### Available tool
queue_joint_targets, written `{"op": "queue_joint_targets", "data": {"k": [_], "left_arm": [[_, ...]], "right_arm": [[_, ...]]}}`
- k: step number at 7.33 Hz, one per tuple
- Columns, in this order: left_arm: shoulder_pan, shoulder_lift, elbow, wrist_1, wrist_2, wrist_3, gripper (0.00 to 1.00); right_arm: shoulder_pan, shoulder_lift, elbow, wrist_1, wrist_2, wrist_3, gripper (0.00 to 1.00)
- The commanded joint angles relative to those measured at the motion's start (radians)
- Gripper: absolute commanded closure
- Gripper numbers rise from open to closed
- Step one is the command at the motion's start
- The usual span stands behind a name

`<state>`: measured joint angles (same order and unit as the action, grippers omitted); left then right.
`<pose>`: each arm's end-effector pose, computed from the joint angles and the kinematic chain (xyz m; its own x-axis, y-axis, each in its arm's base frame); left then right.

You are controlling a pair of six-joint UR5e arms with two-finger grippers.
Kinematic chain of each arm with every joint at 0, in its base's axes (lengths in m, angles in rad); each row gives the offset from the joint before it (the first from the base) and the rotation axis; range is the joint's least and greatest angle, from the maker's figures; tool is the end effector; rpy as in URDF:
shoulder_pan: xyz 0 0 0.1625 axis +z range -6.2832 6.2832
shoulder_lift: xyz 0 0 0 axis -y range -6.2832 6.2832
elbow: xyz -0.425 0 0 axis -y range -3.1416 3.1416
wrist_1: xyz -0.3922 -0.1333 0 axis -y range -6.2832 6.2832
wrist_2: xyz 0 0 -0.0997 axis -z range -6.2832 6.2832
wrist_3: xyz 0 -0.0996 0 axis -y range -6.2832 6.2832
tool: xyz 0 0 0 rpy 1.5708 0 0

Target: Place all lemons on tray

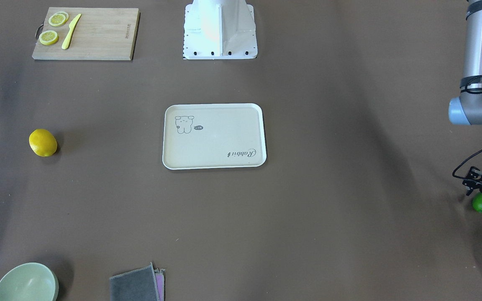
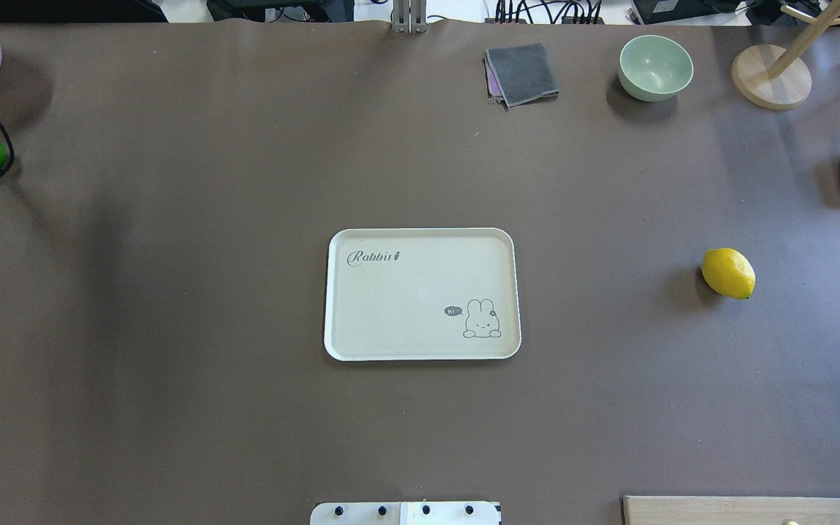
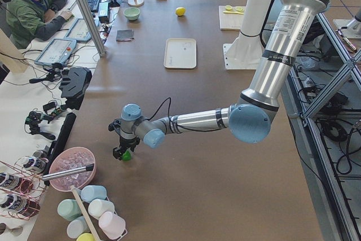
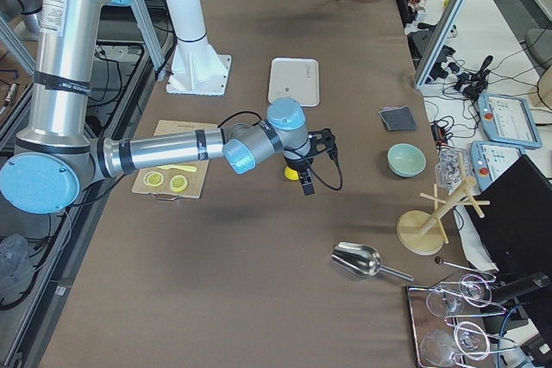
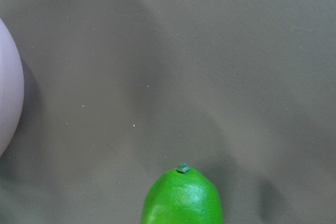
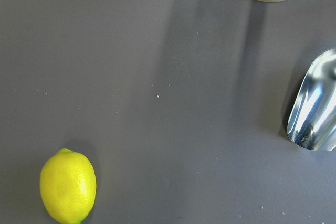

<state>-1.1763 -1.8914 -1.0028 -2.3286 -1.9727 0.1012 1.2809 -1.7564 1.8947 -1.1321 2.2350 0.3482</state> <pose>0.1612 -0.6326 0.6932 0.7383 0.6088 -0.2902 -0.4121 0.7478 0.5205 -0.0558 -0.4387 0.5375 0.7007 -0.2404 0.6718 0.0005 0.9417 0.3365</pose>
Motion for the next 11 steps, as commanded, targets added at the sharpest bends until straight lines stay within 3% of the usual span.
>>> {"op": "queue_joint_targets", "data": {"k": [1, 2, 5, 7, 10, 11], "left_arm": [[0.003, -0.012, -0.006, 0.003, 0.0, -0.001, 1.0], [-0.005, -0.035, -0.029, 0.009, -0.009, -0.021, 1.0], [-0.011, -0.037, -0.282, 0.17, -0.126, -0.198, 1.0], [0.024, -0.035, -0.399, 0.157, -0.245, -0.529, 1.0], [0.245, -0.051, -0.626, 0.156, -0.23, -1.121, 1.0], [0.321, -0.075, -0.664, 0.156, -0.16, -1.252, 1.0]], "right_arm": [[0.0, 0.0, 0.001, 0.0, 0.0, 0.0, 0.0], [0.0, 0.0, 0.001, 0.0, 0.0, 0.0, 0.0], [0.0, 0.0, 0.001, 0.0, 0.0, 0.0, 0.0], [0.0, -0.001, 0.001, 0.0, 0.0, 0.0, 0.0], [0.0, -0.002, 0.003, 0.0, 0.0, 0.005, 0.0], [0.002, -0.003, 0.003, -0.002, 0.001, 0.005, 0.0]]}}
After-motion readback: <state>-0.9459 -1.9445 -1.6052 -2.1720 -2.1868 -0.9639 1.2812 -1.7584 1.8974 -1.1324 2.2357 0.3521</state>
